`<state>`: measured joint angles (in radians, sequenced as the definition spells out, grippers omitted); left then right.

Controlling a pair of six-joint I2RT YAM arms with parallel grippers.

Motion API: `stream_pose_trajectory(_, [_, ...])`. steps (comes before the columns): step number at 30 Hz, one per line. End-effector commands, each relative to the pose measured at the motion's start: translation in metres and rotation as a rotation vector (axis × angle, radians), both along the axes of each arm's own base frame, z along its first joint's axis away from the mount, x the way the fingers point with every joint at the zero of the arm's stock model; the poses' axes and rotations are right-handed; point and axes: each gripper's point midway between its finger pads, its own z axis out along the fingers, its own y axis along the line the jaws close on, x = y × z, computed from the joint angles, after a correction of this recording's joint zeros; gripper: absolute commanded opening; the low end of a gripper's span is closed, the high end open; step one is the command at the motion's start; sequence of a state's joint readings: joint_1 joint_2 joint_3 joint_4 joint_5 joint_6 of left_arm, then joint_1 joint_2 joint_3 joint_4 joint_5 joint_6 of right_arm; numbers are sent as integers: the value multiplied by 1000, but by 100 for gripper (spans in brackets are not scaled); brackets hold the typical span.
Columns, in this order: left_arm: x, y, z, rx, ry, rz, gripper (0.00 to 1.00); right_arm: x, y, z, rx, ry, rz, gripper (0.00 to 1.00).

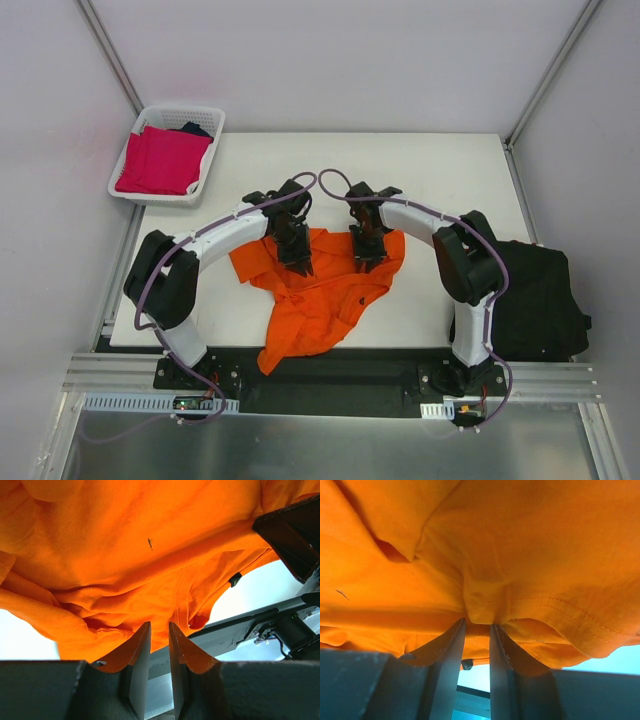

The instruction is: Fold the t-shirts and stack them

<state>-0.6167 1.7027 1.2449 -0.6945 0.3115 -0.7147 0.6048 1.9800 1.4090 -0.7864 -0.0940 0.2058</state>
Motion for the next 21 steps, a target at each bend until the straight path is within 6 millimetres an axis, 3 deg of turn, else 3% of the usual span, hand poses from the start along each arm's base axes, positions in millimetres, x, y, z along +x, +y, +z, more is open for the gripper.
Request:
stream_pose_trajectory(1, [-1, -6, 9, -22, -4, -24, 21, 9, 10, 18, 54, -62, -5, 30])
stream_pose_trajectory(14, [-9, 0, 9, -17, -1, -24, 21, 26, 20, 30, 72, -97, 2, 29])
stream_pose_trajectory(21, [-9, 0, 9, -18, 2, -21, 21, 24, 18, 16, 47, -73, 10, 29])
